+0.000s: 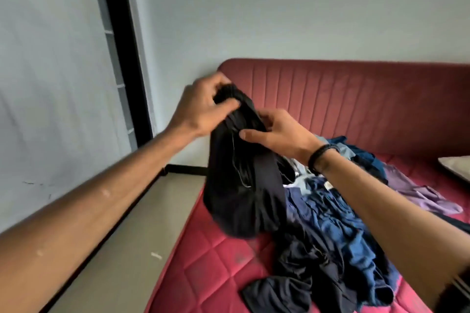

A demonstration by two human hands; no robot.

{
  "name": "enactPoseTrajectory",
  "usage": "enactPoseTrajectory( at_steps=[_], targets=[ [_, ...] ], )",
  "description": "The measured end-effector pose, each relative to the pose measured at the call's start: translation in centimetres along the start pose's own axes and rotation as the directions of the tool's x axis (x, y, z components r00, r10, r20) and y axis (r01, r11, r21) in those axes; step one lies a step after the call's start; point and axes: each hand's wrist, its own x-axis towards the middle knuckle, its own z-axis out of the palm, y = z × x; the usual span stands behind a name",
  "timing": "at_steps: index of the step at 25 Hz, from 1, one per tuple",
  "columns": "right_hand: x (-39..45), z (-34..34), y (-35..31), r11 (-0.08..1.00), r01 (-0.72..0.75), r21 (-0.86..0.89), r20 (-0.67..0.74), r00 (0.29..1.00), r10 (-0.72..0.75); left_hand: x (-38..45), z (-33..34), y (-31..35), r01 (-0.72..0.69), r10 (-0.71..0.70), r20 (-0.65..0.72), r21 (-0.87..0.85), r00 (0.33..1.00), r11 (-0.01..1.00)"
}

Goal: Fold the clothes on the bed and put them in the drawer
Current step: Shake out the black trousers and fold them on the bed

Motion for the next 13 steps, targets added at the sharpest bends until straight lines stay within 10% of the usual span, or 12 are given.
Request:
enactPoseTrajectory(
  at_steps=[3, 5, 8, 13],
  targets=[
    [-3.7, 1.1, 2.2, 0.922, -0.283, -0.264, 0.493, 0.782, 0.381, 3.7, -6.6, 2.6, 0.076, -0.154, -0.278, -0.271, 0.948, 0.959],
    [-8.1, 2.0, 6.6, 0.719, -0.075, -0.691, 0.558, 0.577, 0.596, 4.9, -11.0, 3.9, 0.096, -0.211, -0.343, -0.323, 0.915, 0.942],
    [-10.9, -1.2, 8.4, 0.624, -0.051, -0.78, 0.368, 0.769, 0.523, 5.4, -16.5, 5.1, 0.124, -0.147, -0.15, -0.154, 0.978, 0.98],
    [-4.1, -4.3, -4.9, 0.996, 0.037, 0.087, 0.08, 0.996, -0.044, 4.8, -13.8, 8.8, 0.165, -0.103, 0.541, -0.066, 0.834, 0.984]
  ],
)
